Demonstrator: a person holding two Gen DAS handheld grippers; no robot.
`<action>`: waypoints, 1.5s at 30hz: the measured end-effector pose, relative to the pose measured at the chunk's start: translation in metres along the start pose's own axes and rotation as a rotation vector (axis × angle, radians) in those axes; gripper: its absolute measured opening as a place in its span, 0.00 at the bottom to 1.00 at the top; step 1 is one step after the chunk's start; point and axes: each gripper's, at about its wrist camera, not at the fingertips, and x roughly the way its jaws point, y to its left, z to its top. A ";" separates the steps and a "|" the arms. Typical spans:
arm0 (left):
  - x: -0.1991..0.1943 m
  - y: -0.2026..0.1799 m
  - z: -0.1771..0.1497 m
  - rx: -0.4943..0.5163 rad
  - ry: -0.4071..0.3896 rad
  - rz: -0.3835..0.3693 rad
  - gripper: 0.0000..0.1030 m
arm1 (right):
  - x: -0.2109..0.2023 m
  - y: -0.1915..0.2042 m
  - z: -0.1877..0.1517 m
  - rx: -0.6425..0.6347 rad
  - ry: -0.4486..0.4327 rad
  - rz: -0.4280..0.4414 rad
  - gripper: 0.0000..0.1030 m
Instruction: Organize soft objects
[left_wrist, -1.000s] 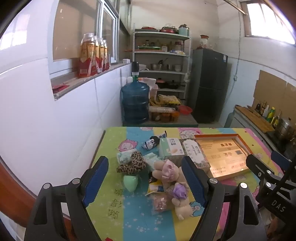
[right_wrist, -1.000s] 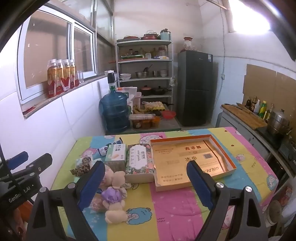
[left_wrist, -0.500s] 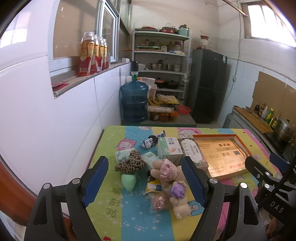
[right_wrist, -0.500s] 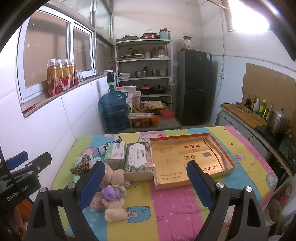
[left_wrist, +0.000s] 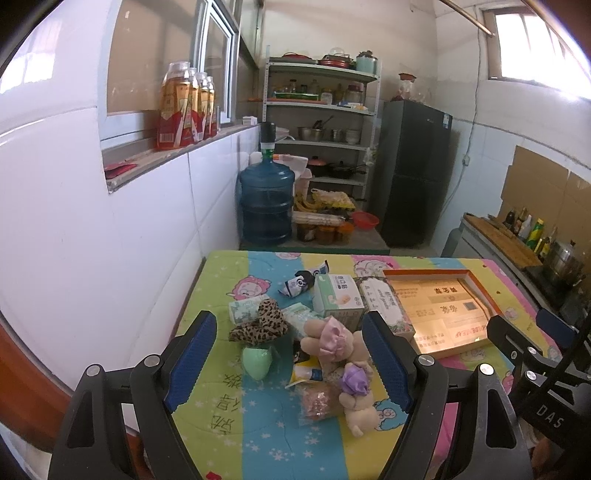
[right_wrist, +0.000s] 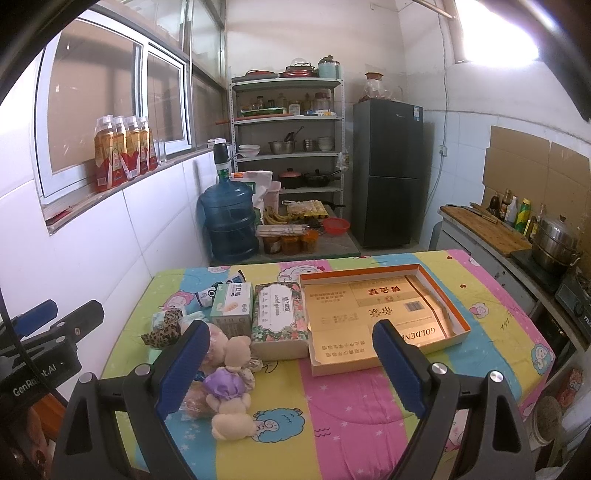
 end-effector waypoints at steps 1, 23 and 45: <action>0.000 0.000 0.000 -0.001 0.000 -0.003 0.80 | -0.001 0.000 0.000 -0.001 0.000 -0.002 0.87; 0.014 0.012 0.001 0.013 0.032 -0.058 0.80 | 0.001 0.016 -0.003 0.014 0.042 -0.056 0.87; 0.045 0.007 0.031 0.008 0.050 -0.040 0.80 | 0.039 0.010 0.024 0.000 0.059 0.004 0.87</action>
